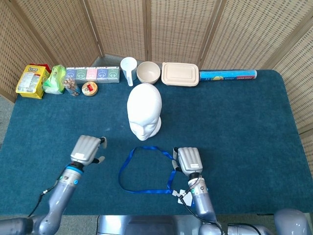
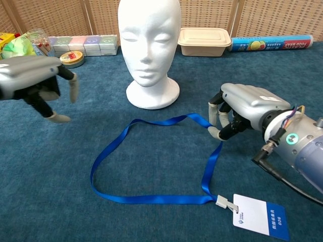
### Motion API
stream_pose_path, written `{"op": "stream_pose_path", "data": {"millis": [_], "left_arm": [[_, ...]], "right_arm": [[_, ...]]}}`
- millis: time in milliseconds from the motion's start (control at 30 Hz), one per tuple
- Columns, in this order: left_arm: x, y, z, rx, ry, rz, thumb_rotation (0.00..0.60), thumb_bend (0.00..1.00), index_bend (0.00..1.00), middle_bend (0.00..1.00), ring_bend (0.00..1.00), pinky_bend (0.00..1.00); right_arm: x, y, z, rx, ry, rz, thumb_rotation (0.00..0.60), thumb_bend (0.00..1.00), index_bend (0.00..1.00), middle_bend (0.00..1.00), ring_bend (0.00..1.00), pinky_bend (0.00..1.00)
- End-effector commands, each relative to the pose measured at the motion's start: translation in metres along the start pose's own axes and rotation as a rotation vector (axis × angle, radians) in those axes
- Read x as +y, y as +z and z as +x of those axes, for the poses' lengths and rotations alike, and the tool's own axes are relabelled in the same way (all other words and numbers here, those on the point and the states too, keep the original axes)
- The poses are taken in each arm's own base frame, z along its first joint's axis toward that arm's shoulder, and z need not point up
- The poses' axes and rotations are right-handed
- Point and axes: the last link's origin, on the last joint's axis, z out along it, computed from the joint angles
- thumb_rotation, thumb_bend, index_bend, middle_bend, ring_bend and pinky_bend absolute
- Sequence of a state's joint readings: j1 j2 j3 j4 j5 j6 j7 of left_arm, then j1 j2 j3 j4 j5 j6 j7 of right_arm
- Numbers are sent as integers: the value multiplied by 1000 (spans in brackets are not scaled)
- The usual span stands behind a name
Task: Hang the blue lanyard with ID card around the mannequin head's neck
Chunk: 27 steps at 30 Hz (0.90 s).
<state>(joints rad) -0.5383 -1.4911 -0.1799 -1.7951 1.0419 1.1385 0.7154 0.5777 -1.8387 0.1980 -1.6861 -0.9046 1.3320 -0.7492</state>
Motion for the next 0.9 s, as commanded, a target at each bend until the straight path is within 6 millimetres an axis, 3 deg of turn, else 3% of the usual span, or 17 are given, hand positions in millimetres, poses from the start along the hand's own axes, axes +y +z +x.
{"op": "stream_pose_path", "data": {"millis": [33,267,533,900], "left_arm": [[21,12,-3,-2,-4,-2,600,197,504,1000,1000,1000],[49,28,-16,-36,-6,28,600,204,504,1000,1000,1000],[69,42,-30,-73,-43,44,600,218,504,1000,1000,1000],[89,52,-35,-101,-99,36,600,218,504,1000,1000,1000]], "right_arm": [[4,0,0,-2,4,-5,570,484,621,740,977,1000],[11,1,0,-6,14,-8,567,484,624,741,976,1000],[18,0,0,-15,12,-18,567,485,625,741,977,1000],[23,1,0,-20,9,-31,567,485,628,743,977,1000]]}}
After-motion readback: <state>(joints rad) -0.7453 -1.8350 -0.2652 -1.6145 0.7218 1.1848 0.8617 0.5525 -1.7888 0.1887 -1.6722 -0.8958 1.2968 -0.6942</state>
